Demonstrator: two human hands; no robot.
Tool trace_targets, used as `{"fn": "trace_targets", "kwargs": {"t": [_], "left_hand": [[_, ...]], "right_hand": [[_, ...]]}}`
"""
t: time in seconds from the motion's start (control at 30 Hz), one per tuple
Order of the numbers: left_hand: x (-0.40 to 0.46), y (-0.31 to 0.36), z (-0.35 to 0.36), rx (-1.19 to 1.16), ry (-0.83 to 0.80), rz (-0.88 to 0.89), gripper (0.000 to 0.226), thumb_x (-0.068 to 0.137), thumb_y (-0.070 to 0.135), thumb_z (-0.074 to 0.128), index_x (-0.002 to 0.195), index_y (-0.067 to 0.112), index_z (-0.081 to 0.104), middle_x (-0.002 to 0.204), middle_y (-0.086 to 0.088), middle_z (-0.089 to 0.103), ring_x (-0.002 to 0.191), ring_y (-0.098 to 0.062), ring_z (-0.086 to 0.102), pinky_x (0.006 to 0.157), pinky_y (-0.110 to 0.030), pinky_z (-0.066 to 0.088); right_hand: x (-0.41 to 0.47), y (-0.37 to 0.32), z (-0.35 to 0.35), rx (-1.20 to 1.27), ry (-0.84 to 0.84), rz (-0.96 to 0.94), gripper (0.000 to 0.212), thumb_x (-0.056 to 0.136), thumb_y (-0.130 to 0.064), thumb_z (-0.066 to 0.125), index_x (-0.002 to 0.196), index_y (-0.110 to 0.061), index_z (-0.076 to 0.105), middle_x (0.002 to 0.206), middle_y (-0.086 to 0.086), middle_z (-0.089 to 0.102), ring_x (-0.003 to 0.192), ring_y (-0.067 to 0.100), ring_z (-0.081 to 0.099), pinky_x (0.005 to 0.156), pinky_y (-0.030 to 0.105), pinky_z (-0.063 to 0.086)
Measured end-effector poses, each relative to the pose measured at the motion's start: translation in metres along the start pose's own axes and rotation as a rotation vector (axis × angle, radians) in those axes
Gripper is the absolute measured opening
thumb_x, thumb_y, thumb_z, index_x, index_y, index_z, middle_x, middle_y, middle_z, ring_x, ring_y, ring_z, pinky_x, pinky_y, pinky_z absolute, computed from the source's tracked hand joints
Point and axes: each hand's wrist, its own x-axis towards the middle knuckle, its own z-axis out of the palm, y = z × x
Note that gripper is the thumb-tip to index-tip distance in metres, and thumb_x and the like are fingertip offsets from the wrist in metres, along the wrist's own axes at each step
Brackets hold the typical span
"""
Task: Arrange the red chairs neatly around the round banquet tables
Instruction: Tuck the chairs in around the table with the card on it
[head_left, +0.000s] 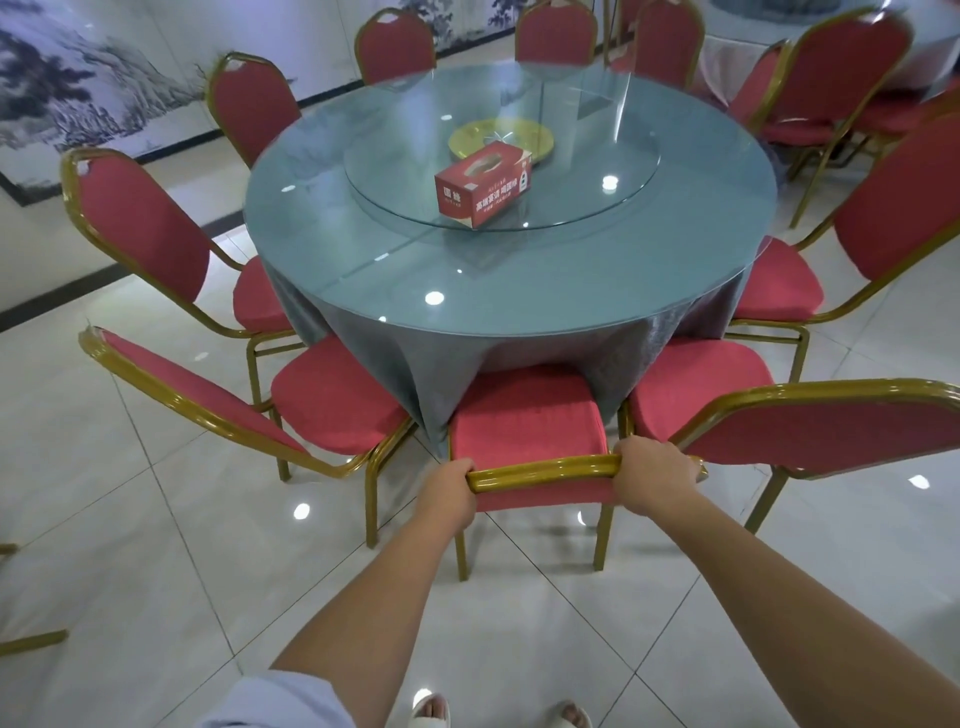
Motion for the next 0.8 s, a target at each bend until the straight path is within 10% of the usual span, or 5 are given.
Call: {"fn": "trace_targets", "kwargs": {"t": [0.2, 0.37, 0.57, 0.8], "left_hand": [[0.001, 0.002, -0.008, 0.03, -0.094, 0.023, 0.027, 0.091, 0.004, 0.05, 0.108, 0.021, 0.062, 0.1, -0.002, 0.066, 0.088, -0.02, 0.061, 0.072, -0.033, 0.051], [-0.019, 0.001, -0.012, -0.121, -0.139, 0.009, 0.076, 0.071, 0.032, 0.077, 0.139, 0.03, 0.043, 0.119, 0.004, 0.059, 0.1, -0.013, 0.061, 0.086, -0.035, 0.056], [-0.075, 0.029, 0.003, 0.046, -0.056, 0.113, 0.098, 0.08, 0.051, 0.073, 0.156, 0.034, 0.014, 0.162, 0.005, 0.01, 0.148, -0.021, 0.016, 0.12, -0.042, 0.025], [-0.074, 0.147, 0.026, 0.156, -0.064, 0.366, 0.077, 0.081, 0.062, 0.055, 0.15, 0.044, 0.026, 0.157, 0.014, 0.022, 0.149, -0.015, 0.012, 0.122, -0.048, 0.007]], "right_hand": [[-0.009, 0.006, 0.002, 0.22, -0.032, -0.062, 0.045, 0.082, -0.021, 0.058, 0.125, -0.031, 0.05, 0.126, -0.002, 0.052, 0.13, 0.029, 0.039, 0.107, 0.069, 0.023], [-0.051, 0.052, 0.018, 0.39, 0.011, -0.297, 0.087, 0.087, -0.044, 0.061, 0.153, -0.046, 0.005, 0.164, -0.017, -0.001, 0.151, 0.014, -0.005, 0.119, 0.06, 0.009], [-0.109, 0.144, 0.056, 0.752, -0.019, -0.123, 0.073, 0.089, -0.048, 0.063, 0.149, -0.047, 0.022, 0.161, -0.019, 0.017, 0.148, 0.004, 0.013, 0.121, 0.042, 0.019], [-0.122, 0.229, 0.027, 0.929, 0.191, 0.079, 0.058, 0.092, -0.036, 0.065, 0.145, -0.03, 0.04, 0.152, -0.011, 0.039, 0.139, 0.011, 0.036, 0.11, 0.028, 0.028]]}}
